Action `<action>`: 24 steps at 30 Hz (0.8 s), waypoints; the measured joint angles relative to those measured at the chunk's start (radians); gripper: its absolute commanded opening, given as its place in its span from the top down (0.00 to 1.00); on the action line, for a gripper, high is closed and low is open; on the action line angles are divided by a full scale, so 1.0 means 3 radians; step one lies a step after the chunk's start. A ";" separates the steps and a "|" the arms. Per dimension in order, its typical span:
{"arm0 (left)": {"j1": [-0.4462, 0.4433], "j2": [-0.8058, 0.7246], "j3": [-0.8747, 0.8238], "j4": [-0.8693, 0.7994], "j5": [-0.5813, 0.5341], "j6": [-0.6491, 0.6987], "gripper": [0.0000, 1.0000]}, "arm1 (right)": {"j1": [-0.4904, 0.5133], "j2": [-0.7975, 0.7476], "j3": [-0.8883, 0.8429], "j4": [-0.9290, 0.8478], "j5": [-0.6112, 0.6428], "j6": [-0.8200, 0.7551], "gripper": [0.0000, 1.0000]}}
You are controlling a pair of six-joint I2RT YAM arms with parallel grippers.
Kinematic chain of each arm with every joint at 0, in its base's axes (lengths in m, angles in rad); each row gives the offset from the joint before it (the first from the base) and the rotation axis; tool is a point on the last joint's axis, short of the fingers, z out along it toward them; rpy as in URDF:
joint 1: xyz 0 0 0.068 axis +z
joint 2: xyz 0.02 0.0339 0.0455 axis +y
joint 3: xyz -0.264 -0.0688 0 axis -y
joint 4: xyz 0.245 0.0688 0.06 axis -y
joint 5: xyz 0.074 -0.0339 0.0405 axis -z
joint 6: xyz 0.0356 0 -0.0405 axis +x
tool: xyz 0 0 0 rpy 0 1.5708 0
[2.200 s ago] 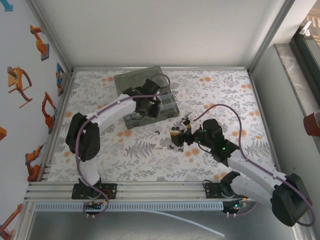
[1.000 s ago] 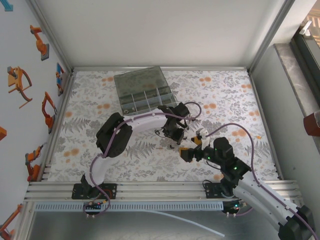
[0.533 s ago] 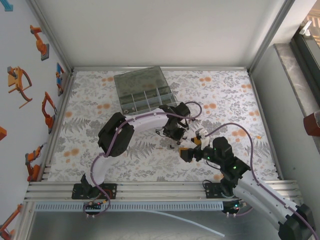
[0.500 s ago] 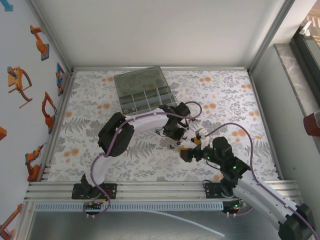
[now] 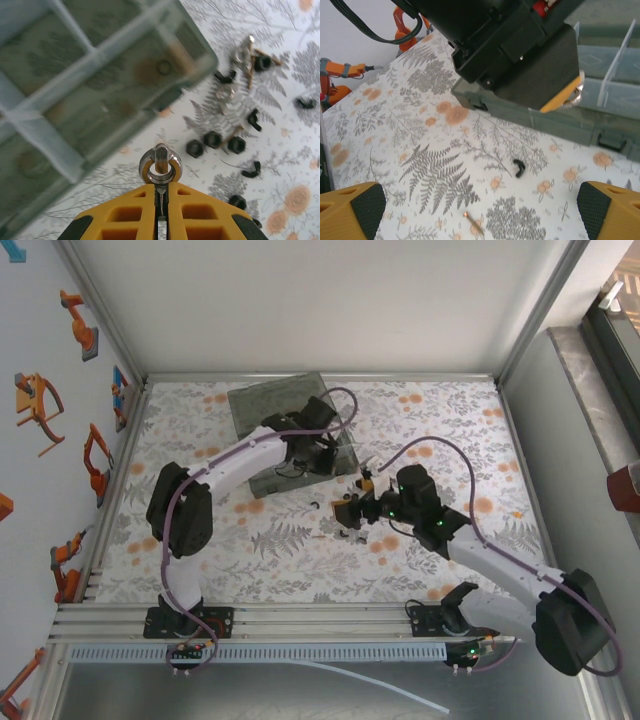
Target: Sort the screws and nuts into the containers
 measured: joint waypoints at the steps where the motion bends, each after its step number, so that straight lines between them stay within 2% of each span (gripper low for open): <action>1: 0.0074 -0.0020 0.0000 -0.0006 -0.0064 0.0000 1.00 | -0.0001 0.0103 0.0064 0.0057 0.0001 -0.0015 0.00; 8: 0.0439 0.0109 0.0033 -0.0206 -0.0492 -0.0003 0.99 | -0.0006 0.0591 0.0167 0.0336 0.0051 -0.0067 0.00; 14: 0.0631 0.0404 0.0195 -0.0266 -0.0622 -0.0003 0.99 | -0.0019 0.0507 -0.0186 0.0593 0.0050 -0.0097 0.00; 24: 0.0768 0.0660 0.0403 -0.0317 -0.0680 0.0000 0.96 | -0.0022 0.0416 -0.0224 0.0727 0.0052 -0.0128 0.00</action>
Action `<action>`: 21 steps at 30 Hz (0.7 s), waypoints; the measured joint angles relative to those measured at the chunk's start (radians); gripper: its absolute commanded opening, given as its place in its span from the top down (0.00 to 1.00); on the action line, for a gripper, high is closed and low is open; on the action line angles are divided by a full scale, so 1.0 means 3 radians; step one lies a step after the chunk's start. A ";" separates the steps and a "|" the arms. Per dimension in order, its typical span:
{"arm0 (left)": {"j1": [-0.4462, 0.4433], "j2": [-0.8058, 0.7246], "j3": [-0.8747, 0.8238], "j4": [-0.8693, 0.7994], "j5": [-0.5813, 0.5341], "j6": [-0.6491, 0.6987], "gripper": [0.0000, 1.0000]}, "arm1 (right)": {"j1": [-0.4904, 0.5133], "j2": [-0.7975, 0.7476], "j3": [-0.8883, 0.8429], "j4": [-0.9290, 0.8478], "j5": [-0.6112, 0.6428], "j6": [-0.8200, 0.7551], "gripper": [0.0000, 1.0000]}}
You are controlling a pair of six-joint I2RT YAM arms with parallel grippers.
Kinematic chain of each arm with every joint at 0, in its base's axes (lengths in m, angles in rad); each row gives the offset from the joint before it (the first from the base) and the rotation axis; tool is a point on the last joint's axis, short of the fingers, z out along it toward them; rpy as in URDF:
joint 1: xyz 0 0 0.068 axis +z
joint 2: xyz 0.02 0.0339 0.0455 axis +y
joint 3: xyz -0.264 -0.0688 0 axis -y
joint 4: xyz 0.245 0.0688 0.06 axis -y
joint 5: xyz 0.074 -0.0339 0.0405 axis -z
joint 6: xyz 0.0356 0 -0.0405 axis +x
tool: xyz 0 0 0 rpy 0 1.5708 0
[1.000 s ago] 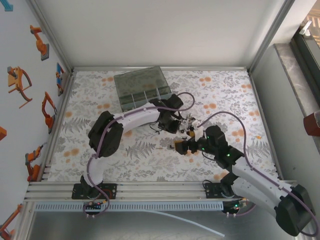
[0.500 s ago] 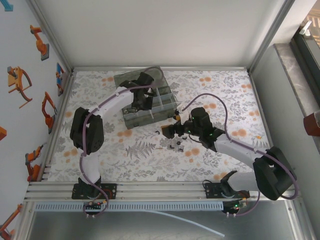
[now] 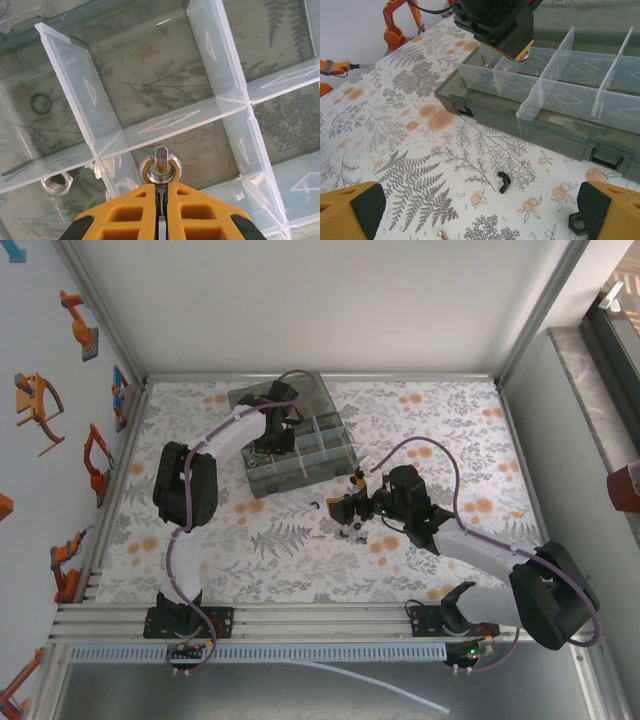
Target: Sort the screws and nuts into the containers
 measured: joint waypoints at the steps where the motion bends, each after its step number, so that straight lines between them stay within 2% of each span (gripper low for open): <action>1: 0.0001 0.0001 0.0000 -0.0008 0.0000 0.0000 0.96 | -0.0001 0.0000 0.0000 0.0004 0.0000 0.0000 0.00; 21: -0.0004 0.0003 -0.0001 -0.0022 0.0018 0.0001 0.86 | -0.0037 -0.0061 -0.0031 0.0006 0.0027 0.0000 0.00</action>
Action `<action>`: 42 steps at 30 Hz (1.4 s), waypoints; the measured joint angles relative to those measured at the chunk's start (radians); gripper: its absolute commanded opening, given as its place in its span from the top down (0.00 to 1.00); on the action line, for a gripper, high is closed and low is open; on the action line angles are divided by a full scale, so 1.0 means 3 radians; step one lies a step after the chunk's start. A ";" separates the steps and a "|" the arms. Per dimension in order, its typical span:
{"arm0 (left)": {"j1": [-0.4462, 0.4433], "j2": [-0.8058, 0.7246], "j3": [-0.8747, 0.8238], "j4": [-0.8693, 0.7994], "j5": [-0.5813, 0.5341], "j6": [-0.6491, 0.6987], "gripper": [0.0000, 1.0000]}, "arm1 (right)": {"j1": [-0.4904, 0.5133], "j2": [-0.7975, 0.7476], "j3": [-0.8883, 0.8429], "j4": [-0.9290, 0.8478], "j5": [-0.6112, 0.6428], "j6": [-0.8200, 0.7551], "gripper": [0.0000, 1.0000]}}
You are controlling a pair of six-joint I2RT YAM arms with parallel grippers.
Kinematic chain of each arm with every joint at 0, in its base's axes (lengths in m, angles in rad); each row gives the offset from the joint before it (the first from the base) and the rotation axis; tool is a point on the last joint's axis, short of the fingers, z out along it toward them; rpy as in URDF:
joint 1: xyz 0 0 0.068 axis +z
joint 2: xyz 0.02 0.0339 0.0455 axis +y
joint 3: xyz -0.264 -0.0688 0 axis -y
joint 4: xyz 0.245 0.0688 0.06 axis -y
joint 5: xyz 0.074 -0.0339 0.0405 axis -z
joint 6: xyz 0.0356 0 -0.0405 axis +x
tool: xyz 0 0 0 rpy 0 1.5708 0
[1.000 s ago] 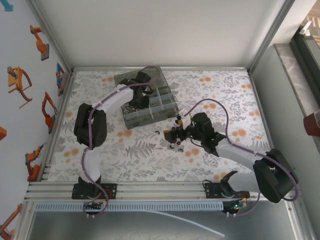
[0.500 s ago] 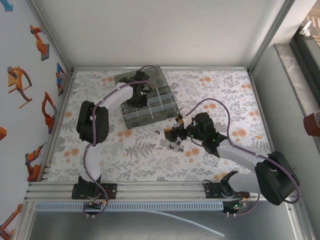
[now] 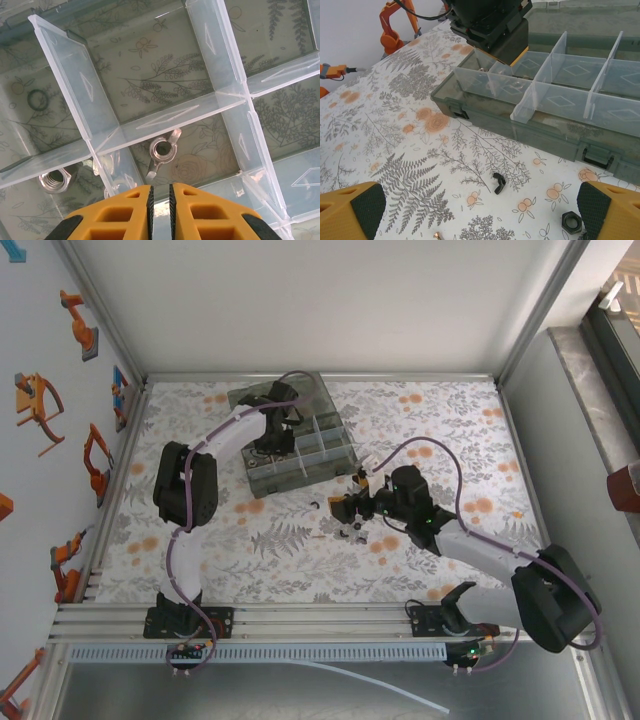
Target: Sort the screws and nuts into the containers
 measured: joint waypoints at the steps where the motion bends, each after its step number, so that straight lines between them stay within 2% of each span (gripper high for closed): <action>1: -0.0001 0.0000 0.0000 0.0000 0.0000 0.0000 0.86 | -0.0003 -0.0003 0.0000 0.0000 0.0001 0.0000 0.01; 7: -0.0114 -0.0042 -0.0055 0.0041 0.0004 0.0011 0.80 | -0.0039 -0.0111 -0.0055 -0.0011 0.0036 0.0004 0.01; 12: -0.0498 -0.0141 -0.0056 0.0158 0.0076 0.0092 0.77 | -0.0280 -0.0421 -0.0080 -0.0280 0.0109 0.0122 0.00; 16: -0.0853 -0.0142 0.0025 0.0277 0.0328 0.0187 0.76 | -0.0615 -0.0790 -0.0173 -0.0557 0.0139 0.0292 0.00; 21: -0.1114 0.0094 0.0462 0.0352 0.0573 0.0333 0.75 | -0.0730 -0.1245 -0.0459 -0.0820 0.0214 0.0394 0.00; 25: -0.1195 0.0477 0.0876 0.0357 0.0671 0.0411 0.73 | -0.0734 -0.1409 -0.0704 -0.0860 0.0212 0.0435 0.00; 31: -0.1268 0.0905 0.1148 0.0206 0.0643 0.0539 0.72 | -0.0744 -0.1536 -0.0802 -0.0841 0.0184 0.0469 0.01; 42: -0.1322 0.1085 0.1372 0.0072 0.0557 0.0632 0.69 | -0.0745 -0.1695 -0.0819 -0.0712 0.0122 0.0483 0.01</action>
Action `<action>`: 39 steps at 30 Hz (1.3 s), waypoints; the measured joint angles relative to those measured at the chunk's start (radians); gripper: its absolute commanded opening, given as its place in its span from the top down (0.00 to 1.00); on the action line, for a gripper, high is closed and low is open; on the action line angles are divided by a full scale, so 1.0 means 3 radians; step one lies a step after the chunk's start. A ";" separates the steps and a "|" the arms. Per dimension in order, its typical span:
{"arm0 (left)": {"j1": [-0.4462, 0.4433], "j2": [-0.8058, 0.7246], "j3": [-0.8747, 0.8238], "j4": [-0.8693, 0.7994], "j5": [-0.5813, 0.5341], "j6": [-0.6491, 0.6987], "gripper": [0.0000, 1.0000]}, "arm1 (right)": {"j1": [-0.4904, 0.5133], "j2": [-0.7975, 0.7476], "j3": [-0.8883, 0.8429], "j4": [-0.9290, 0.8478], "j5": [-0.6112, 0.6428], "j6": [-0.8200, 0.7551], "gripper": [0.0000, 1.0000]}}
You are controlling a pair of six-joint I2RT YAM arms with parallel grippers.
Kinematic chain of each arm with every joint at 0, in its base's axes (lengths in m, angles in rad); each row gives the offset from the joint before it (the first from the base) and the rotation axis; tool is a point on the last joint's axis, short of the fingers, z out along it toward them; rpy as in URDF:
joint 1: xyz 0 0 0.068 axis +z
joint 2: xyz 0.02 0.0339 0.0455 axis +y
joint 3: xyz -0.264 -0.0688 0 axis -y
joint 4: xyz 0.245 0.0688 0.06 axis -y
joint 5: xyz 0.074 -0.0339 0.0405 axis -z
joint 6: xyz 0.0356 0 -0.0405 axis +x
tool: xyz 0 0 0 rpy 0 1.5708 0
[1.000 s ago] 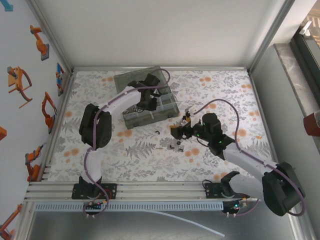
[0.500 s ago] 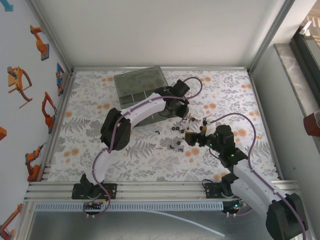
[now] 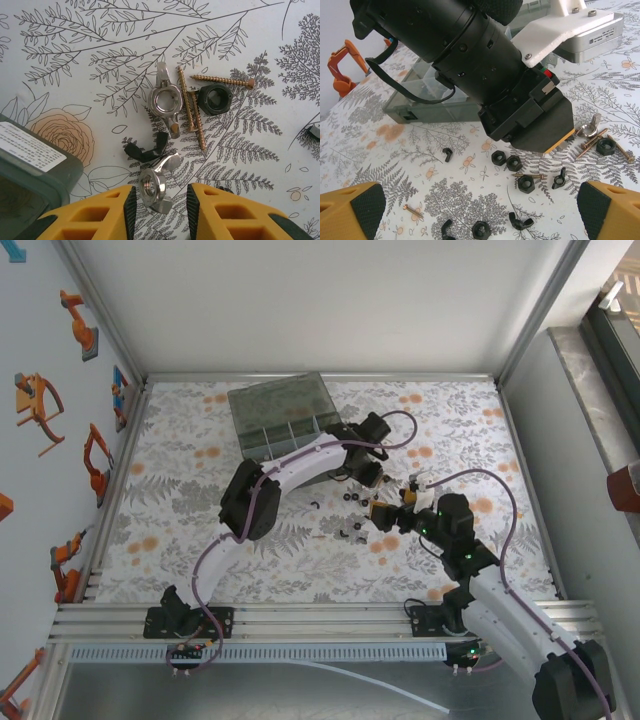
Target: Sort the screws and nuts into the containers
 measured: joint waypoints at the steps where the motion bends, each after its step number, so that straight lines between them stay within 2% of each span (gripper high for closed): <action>1: -0.0003 0.0013 0.0011 -0.0004 0.0001 0.0005 0.70 | 0.0000 0.0000 0.0000 0.0005 0.0000 0.0000 0.00; 22: -0.0090 0.0281 0.0233 -0.0197 -0.0156 0.0018 0.70 | 0.0000 0.0032 0.0000 0.0010 -0.0011 0.0000 0.00; 26: -0.0109 0.0289 0.0268 -0.0261 -0.0220 0.0013 0.75 | 0.0000 0.0032 -0.0001 0.0010 -0.0011 0.0000 0.00; 29: -0.0116 0.0301 0.0273 -0.0277 -0.0261 -0.0004 0.82 | -0.0001 0.0032 0.0000 0.0010 -0.0011 0.0000 0.00; 35: -0.0139 0.0280 0.0268 -0.0277 -0.0346 -0.0034 0.87 | 0.0000 0.0048 0.0000 0.0013 -0.0011 0.0000 0.00; 39: -0.0144 0.0071 0.0014 -0.0196 -0.0409 -0.0089 0.89 | 0.0000 0.0064 -0.0003 0.0050 -0.0020 0.0000 0.00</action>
